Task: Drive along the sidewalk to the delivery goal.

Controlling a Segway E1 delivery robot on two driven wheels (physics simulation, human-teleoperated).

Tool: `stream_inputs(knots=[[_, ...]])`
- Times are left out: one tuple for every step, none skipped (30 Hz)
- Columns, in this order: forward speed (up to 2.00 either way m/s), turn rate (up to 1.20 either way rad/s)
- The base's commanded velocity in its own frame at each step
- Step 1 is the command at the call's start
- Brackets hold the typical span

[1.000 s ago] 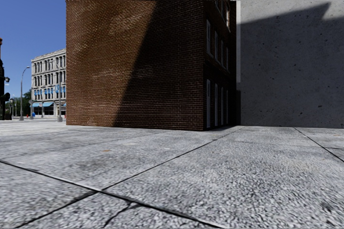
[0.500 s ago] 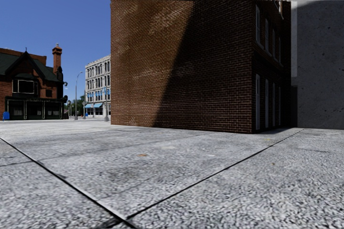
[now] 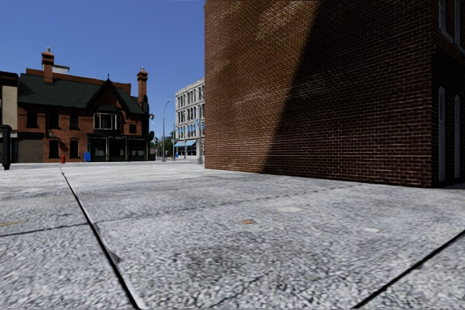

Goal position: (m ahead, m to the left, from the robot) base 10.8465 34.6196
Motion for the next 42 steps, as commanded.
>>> stream_inputs(knots=[[1.42, 0.57], [1.42, 0.57], [1.42, 0.57], [1.42, 0.57], [1.42, 0.57], [1.42, 0.57], [1.42, 0.57], [1.43, 0.57], [1.43, 0.57], [1.43, 0.57], [1.43, 0.57], [1.43, 0.57], [1.43, 0.57], [1.46, 0.57], [1.46, 0.57], [1.47, 0.57], [1.47, 0.57], [1.48, 0.57], [1.48, 0.57], [1.49, 0.57], [1.49, 0.57], [1.49, 0.57], [1.49, 0.57], [1.49, 0.57], [1.49, 0.57], [1.49, 0.57], [1.49, 0.57], [1.49, 0.57], [1.49, 0.57], [1.49, 0.57], [1.50, 0.57], [1.50, 0.57], [1.50, 0.57], [1.50, 0.57], [1.50, 0.57], [1.50, 0.57], [1.50, 0.57], [1.50, 0.57], [1.51, 0.57], [1.51, 0.57], [1.51, 0.57], [1.51, 0.57]])
